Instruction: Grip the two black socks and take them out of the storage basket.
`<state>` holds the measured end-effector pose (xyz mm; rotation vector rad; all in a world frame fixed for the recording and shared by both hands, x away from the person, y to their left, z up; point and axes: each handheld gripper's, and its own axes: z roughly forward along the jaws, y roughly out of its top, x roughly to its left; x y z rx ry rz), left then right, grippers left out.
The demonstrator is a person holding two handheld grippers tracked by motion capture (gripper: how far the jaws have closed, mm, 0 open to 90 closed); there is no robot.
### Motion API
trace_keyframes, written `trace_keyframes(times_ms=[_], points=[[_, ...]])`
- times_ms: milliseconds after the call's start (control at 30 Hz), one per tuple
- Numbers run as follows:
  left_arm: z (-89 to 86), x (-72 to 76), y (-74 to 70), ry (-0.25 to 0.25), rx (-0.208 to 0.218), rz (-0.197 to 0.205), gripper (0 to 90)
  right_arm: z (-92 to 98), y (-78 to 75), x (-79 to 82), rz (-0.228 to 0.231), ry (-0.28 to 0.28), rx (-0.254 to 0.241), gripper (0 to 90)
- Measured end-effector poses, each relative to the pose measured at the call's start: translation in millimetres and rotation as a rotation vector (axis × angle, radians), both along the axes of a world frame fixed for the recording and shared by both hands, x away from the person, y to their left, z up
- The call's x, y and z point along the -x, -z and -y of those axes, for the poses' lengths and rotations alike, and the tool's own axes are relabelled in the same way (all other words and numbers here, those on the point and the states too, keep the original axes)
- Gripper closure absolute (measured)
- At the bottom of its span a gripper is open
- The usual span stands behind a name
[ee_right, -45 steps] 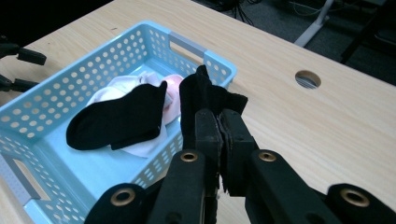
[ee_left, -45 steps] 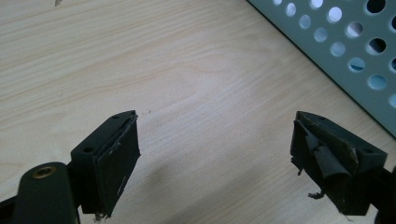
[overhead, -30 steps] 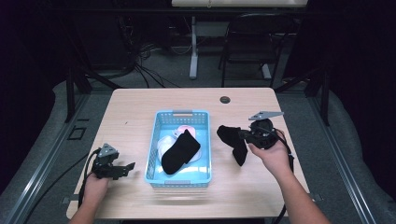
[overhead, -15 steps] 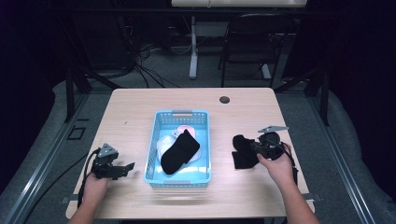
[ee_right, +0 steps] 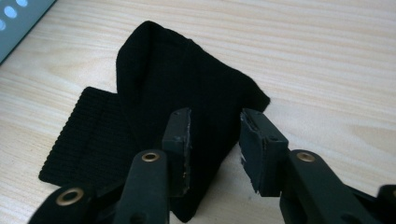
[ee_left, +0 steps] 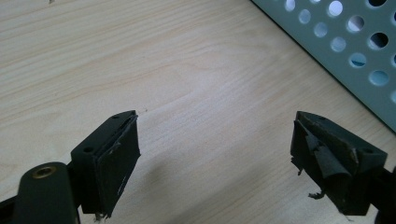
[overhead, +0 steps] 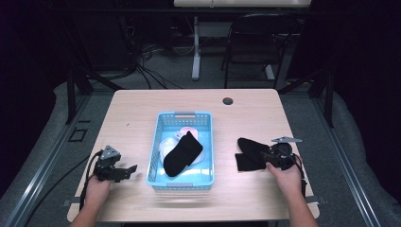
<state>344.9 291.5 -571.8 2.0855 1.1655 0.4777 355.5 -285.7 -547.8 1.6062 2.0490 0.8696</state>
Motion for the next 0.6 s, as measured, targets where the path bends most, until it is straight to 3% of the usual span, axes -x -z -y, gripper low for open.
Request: trace_keyframes(times_ms=[167, 600], points=[[-0.3, -0.1, -0.1, 0.0, 0.002, -0.001, 15.6, 4.5, -1.9, 2.6, 0.008, 0.017, -0.055, 62.8], [-0.7, -0.4, -0.4, 0.001, 0.005, 0.001, 15.6, 11.6, -8.6, 6.5, 0.023, 0.027, -0.067, 62.0]])
